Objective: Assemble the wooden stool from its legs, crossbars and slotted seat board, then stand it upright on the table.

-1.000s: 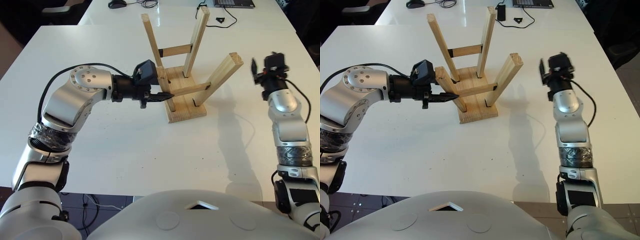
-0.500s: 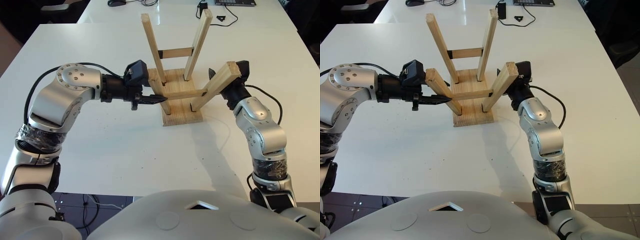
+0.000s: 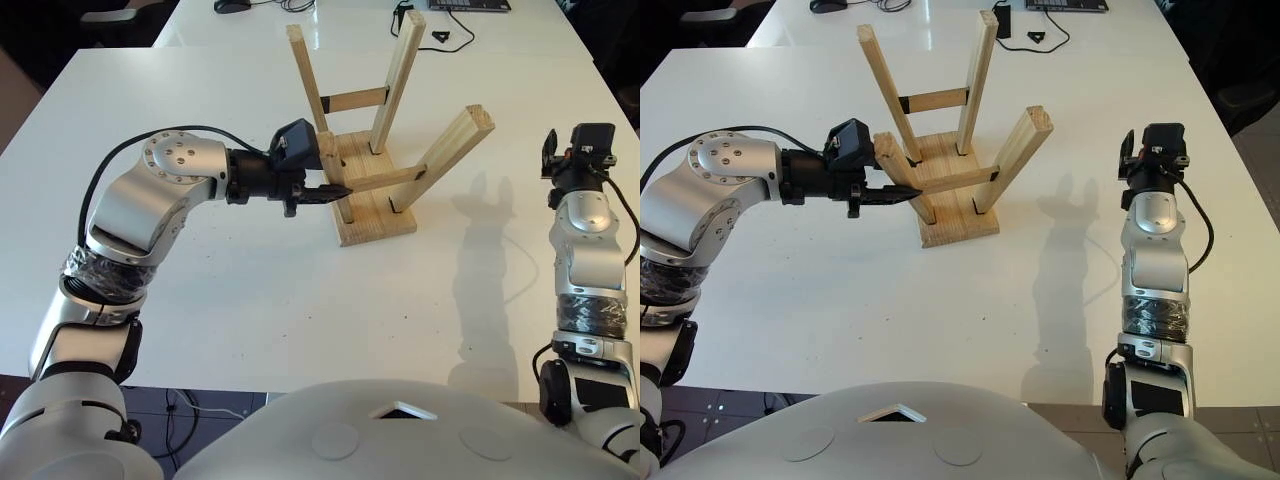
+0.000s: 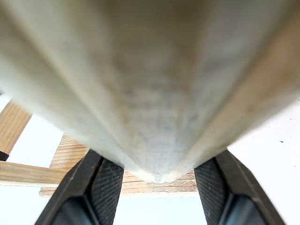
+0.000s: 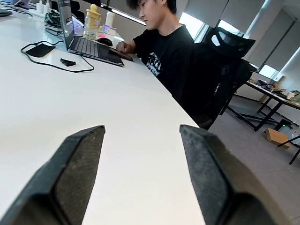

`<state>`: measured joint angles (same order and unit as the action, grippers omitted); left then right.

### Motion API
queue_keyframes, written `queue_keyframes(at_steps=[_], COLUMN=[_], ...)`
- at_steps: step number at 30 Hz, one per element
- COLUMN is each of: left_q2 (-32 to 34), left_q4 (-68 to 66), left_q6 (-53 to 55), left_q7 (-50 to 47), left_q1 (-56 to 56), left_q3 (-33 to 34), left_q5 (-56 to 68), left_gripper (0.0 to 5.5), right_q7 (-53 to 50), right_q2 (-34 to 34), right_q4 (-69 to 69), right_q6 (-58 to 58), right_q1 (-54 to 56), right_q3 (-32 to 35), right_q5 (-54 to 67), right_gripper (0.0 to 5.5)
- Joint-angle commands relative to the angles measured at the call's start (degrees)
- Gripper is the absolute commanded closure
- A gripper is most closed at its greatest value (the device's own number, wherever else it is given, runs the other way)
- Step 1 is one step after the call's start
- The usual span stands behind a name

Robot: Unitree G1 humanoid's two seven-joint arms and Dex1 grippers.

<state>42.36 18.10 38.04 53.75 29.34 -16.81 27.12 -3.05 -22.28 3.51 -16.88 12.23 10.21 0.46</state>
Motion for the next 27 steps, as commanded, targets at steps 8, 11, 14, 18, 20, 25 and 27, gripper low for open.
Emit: queue_keyframes(at_steps=[8,11,14,18,20,25,27], left_q2=[0.03,-0.47,-0.12,-0.83,-2.43,-6.92,-8.62], left_q4=[-1.88,-1.03,0.80,3.59,4.63,6.36,7.11], left_q6=[5.20,5.75,6.64,6.97,8.19,8.52,9.20], left_q7=[0.05,-0.43,-1.56,-2.76,-4.23,-8.78,-9.67], left_q1=[-4.41,-4.37,-5.15,-7.15,-7.94,-8.96,-9.00], left_q3=[-4.66,-4.57,-5.02,-2.79,-1.01,-0.74,-0.73], left_q5=[-2.26,-1.98,-2.55,0.04,2.31,2.92,3.90], left_gripper=[3.45,3.45,3.45,3.09,2.78,2.18,2.18], right_q7=[15.62,14.77,15.41,17.67,18.46,19.58,19.78], right_q2=[15.35,10.59,5.13,2.54,2.67,2.67,1.87], right_q4=[-39.35,-31.33,-24.51,-17.81,-15.27,-10.76,-9.27], right_q6=[-20.73,-18.54,-13.56,-9.84,-8.93,-7.49,-7.00], right_q1=[0.71,0.48,-0.73,-2.95,-3.68,-3.70,-3.41], right_q3=[-21.67,-20.27,-21.07,-20.01,-18.88,-17.19,-16.43], right_q5=[28.34,18.56,10.38,7.17,7.25,6.37,5.59], right_gripper=[2.58,2.58,2.58,2.58,2.58,2.58,2.58])
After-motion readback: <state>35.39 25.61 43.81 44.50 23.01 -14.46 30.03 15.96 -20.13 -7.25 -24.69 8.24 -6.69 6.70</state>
